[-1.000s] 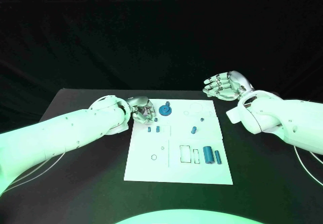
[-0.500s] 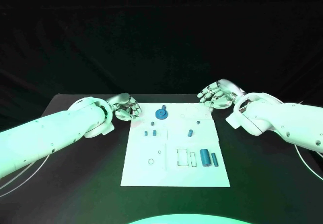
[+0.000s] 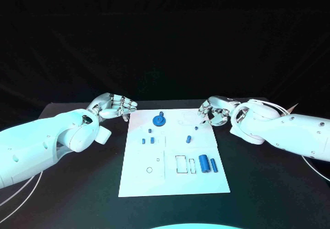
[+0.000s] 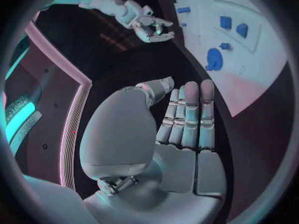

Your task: Assemble the parts on the task board

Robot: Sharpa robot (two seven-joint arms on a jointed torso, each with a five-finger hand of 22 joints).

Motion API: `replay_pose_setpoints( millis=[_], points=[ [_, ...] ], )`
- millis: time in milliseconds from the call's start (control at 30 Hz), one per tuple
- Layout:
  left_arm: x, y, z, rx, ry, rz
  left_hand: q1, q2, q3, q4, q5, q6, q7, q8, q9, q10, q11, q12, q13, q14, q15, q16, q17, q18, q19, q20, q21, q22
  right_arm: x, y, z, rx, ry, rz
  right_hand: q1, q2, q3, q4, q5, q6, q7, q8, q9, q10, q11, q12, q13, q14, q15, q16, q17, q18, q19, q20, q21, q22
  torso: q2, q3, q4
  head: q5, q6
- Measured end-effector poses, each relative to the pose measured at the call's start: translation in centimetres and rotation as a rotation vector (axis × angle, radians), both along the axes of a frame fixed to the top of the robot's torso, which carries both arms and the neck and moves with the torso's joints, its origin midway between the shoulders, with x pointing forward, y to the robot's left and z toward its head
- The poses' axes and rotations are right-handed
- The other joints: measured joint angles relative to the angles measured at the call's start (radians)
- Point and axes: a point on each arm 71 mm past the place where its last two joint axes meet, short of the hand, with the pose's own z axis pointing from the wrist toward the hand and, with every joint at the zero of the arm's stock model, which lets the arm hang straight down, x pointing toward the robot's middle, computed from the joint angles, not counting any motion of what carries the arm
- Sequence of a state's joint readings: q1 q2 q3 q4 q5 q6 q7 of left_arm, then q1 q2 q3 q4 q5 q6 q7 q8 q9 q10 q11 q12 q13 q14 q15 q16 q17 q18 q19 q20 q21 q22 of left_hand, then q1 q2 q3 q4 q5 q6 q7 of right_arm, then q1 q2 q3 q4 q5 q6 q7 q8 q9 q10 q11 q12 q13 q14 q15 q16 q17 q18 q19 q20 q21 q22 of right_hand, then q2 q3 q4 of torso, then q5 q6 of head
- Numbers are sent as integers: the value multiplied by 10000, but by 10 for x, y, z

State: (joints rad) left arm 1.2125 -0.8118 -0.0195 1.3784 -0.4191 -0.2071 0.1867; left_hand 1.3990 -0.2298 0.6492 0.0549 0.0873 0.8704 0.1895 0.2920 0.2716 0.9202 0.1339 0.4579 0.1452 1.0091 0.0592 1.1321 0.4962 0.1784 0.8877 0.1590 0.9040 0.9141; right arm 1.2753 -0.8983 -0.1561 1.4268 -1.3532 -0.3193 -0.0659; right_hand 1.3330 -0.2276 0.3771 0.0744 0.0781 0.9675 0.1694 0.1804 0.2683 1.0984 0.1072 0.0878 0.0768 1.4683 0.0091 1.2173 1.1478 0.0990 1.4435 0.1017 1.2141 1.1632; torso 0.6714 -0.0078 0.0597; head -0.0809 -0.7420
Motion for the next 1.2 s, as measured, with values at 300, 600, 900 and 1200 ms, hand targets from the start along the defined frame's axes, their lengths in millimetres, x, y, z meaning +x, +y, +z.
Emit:
replay_pose_setpoints(
  millis=[300,600,900,1200],
  points=[
    [-12,-13,9,-2044,133,-234,-256,-126,-712,280,-35,-56,55,-115,23,-287,72,0,-18,-303,124,-111,-66,-1,-91,91,-497,-339,-5,8,-16,-790,-79,131,416,227,-183,113,-147,-3,-4,-106,20,97,-15,255,50,0,-1,637,328,-149,-41,40,582,664,-4,-6,-1,-26,58],
    [-18,-15,15,-2866,-27,-406,-83,47,-795,250,-35,-56,54,-115,54,-287,72,59,-17,-660,159,-526,-314,-2,-125,126,-899,-591,-8,17,-31,-952,65,294,571,222,545,70,-147,123,20,-106,48,379,-54,344,62,0,-1,708,242,-148,-95,94,656,760,6,12,-7,8,-4],
    [-18,-13,17,-3174,-135,-339,1,130,-826,218,-35,-56,54,-157,70,-377,91,59,-16,-695,124,-645,-397,-2,-161,90,-1002,-649,-8,23,-34,-969,20,358,570,221,1125,68,-63,192,19,-106,88,469,-72,366,61,0,-1,824,225,-148,-95,94,753,911,6,7,-6,-54,-45],
    [-18,-16,17,-3361,-136,-319,171,220,-778,177,-34,-163,160,-227,64,-500,143,59,-38,-691,128,-681,-437,-2,-159,92,-1003,-658,-5,30,-35,-1075,-22,282,530,181,1768,-1,-24,537,-114,11,242,901,-220,557,187,0,-2,978,225,-146,-20,18,1191,1398,5,7,-5,-36,-86]
  ],
)
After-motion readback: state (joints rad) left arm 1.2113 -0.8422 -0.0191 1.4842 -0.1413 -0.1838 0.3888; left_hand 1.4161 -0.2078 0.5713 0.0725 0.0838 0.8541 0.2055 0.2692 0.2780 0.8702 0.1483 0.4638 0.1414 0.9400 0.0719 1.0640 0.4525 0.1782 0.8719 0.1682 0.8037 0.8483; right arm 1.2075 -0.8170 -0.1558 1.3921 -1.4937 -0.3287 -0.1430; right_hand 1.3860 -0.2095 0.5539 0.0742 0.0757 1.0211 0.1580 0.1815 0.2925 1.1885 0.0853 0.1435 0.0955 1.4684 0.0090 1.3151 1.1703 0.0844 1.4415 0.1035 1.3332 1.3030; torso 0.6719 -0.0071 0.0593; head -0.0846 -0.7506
